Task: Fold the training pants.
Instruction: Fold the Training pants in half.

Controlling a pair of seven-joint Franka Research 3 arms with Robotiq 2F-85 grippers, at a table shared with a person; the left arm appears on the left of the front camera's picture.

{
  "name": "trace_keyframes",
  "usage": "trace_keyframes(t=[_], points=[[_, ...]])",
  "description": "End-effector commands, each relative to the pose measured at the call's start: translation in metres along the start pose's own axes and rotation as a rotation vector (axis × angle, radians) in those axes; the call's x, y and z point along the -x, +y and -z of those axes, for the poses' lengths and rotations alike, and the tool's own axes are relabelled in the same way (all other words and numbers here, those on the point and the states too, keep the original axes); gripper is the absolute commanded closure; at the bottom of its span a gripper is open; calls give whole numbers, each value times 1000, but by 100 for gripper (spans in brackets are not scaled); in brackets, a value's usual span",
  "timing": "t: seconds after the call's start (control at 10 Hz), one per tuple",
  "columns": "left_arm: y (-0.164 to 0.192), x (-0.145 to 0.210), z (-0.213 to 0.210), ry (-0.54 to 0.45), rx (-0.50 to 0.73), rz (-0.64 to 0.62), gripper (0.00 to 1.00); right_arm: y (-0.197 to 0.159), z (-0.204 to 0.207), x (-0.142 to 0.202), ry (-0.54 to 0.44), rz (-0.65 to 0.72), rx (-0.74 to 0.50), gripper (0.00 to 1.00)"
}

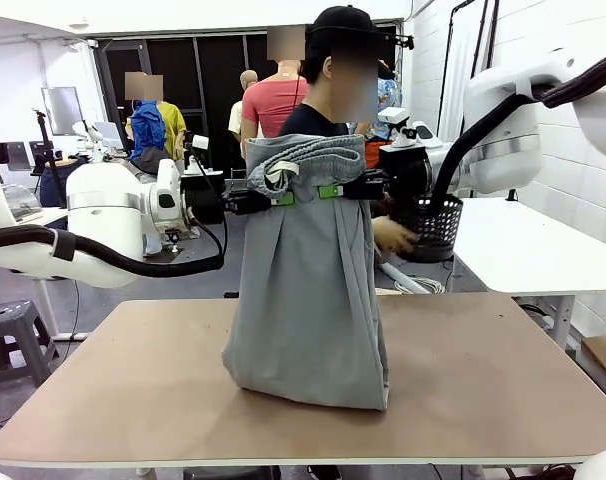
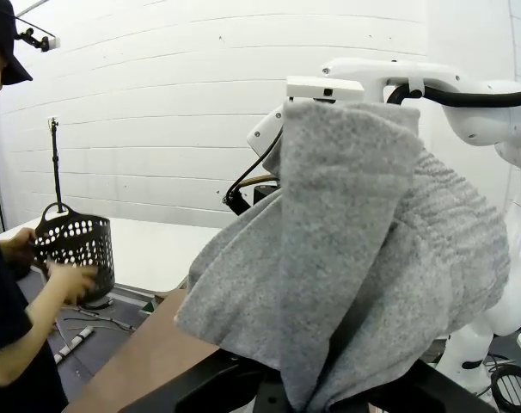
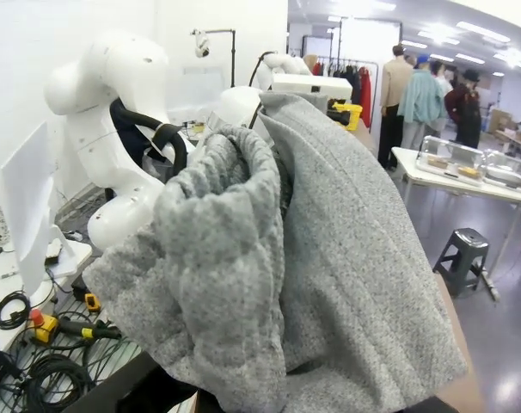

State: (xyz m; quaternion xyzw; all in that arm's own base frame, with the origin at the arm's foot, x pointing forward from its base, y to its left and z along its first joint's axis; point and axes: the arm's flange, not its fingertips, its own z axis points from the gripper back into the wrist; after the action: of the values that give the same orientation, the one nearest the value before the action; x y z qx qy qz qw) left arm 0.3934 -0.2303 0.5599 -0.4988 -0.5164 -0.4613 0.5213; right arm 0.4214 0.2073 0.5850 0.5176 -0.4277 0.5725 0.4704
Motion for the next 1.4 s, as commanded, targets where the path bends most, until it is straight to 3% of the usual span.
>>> trace_keyframes(t=[0.0, 0.3, 0.7, 1.0, 1.3], points=[[4, 4, 2, 0, 4, 0, 100, 0, -2, 9, -2, 10, 5, 100], [0, 4, 1, 7, 1, -5, 100, 0, -2, 6, -2, 11, 4, 100], [34, -5, 1, -39, -41, -186, 100, -43, -1, -7, 25, 75, -32, 100], [74, -30, 6, -3, -187, -155, 100, -91, -2, -35, 63, 113, -43, 100], [116, -70, 19, 12, -296, 11, 100, -139, -6, -74, 135, 30, 50, 100]])
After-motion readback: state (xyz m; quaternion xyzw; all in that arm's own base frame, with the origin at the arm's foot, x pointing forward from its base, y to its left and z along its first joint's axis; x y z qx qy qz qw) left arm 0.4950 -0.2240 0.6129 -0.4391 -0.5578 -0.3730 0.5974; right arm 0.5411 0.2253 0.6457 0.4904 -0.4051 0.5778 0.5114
